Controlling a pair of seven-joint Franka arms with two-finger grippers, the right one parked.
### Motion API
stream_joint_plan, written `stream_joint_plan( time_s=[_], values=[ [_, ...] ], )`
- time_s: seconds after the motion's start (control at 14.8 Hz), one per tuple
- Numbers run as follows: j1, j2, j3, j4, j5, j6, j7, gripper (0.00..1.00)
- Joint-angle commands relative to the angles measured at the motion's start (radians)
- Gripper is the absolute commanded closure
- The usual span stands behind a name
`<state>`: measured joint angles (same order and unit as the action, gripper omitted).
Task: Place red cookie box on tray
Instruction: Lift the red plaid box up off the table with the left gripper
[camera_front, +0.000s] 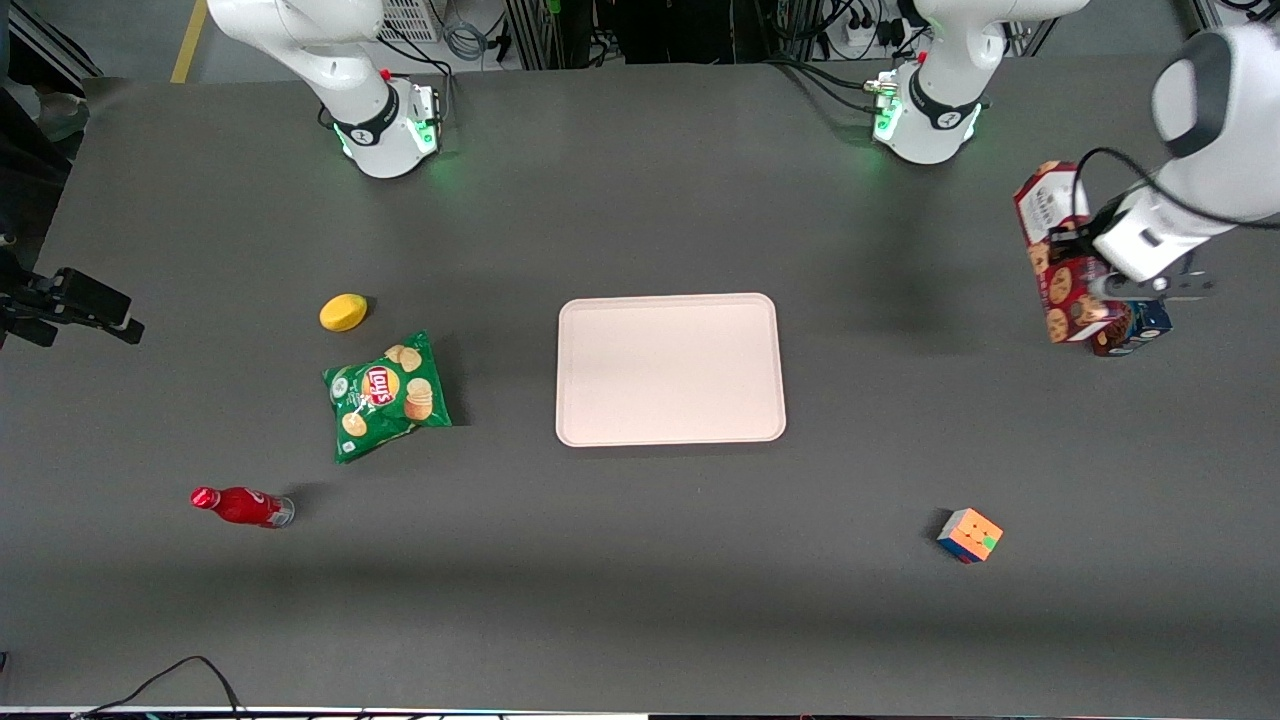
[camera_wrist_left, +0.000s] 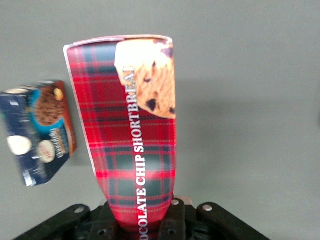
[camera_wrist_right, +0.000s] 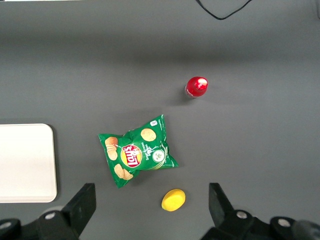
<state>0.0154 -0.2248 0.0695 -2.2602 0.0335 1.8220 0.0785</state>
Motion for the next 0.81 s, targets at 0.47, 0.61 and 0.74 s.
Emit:
stream_joint_plan(
  time_s=[0.47, 0.61, 0.74],
  values=[
    [-0.015, 0.051, -0.176, 0.258, -0.067, -0.178, -0.253, 0.8],
    [-0.015, 0.08, -0.284, 0.293, -0.089, -0.159, -0.343, 0.8],
    [-0.015, 0.128, -0.397, 0.35, -0.098, -0.138, -0.422, 0.8]
  ],
)
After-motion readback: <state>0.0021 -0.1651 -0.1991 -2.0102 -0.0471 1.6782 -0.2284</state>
